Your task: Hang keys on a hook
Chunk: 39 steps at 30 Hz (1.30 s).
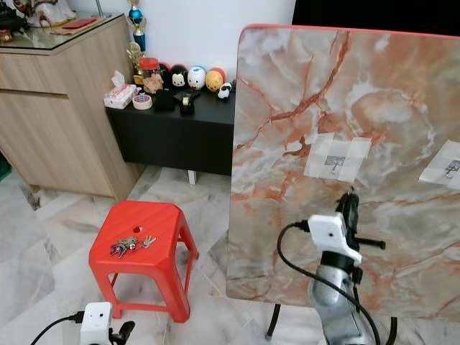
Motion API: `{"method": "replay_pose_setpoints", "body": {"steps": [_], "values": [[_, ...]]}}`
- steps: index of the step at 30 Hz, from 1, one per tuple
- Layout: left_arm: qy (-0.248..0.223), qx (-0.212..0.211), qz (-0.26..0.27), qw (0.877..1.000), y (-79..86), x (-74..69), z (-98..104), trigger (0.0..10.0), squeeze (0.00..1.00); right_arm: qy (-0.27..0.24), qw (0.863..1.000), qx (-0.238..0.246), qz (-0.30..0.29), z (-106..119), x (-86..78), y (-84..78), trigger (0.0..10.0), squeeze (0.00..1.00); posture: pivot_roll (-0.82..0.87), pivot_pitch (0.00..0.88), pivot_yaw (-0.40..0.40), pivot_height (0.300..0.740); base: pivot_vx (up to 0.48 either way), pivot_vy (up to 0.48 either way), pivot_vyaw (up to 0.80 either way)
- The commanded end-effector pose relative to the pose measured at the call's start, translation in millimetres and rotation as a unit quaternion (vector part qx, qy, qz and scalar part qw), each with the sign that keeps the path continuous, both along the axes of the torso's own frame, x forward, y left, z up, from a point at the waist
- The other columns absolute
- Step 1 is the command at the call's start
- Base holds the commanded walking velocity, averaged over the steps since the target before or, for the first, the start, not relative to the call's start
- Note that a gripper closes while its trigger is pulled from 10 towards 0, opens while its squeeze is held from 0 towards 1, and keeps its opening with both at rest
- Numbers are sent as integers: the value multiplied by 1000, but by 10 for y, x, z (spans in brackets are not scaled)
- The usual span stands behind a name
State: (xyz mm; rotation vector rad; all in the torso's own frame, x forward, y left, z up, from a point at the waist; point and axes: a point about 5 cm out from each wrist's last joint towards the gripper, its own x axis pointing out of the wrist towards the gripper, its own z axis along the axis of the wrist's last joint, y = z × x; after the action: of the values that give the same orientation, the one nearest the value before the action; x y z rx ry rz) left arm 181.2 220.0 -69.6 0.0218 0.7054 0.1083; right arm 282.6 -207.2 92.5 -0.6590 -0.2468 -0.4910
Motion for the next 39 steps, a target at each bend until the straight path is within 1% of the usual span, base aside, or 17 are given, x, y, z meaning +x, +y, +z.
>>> {"method": "replay_pose_setpoints", "body": {"steps": [1, 3, 5, 10, 15, 19, 25, 36, 39], "values": [[6, -1, -5, 1000, -18, 0, -10, 10000, 0, -19, 1000, -18, 4, 123, 48, 7, 10000, 0, 81, 0, -42, 740, 0, 0, 0], [7, -1, -6, 1000, -21, -1, -11, 10000, 0, -9, 999, -41, 11, 123, 75, 34, 10000, 0, 81, 0, -42, 740, 0, 0, 0], [8, -2, -6, 1000, -27, -8, -16, 10000, 0, -1, 999, -50, 13, 110, 90, 57, 10000, 0, 77, 0, -41, 740, 0, 0, 0], [8, -3, -7, 1000, -35, -10, -19, 10000, 0, 13, 999, -47, 3, 99, 131, 38, 10000, 0, 77, 0, -42, 740, 0, 0, 0], [8, -3, -6, 1000, -38, -12, -20, 10000, 0, 17, 998, -59, -4, 124, 169, 21, 10000, 0, 77, 0, -42, 740, 0, 0, 0], [8, -3, -5, 1000, -42, -9, -20, 10000, 0, 18, 998, -57, -7, 140, 194, 5, 10000, 0, 78, 0, -43, 740, 0, 0, 0], [8, -3, -5, 1000, -44, -5, -20, 10000, 0, 36, 997, -58, -18, 125, 238, -19, 10000, 0, 77, 0, -42, 740, 0, 0, 0], [7, -3, -2, 1000, -40, 1, -16, 10000, 0, 53, 997, -58, -6, 93, 270, 13, 10000, 0, 81, 0, -43, 740, 0, 0, 0], [6, -4, -2, 1000, -46, 3, -16, 10000, 0, 62, 996, -66, 4, 55, 261, 36, 10000, 0, 80, 0, -45, 740, 0, 0, 0]]}}
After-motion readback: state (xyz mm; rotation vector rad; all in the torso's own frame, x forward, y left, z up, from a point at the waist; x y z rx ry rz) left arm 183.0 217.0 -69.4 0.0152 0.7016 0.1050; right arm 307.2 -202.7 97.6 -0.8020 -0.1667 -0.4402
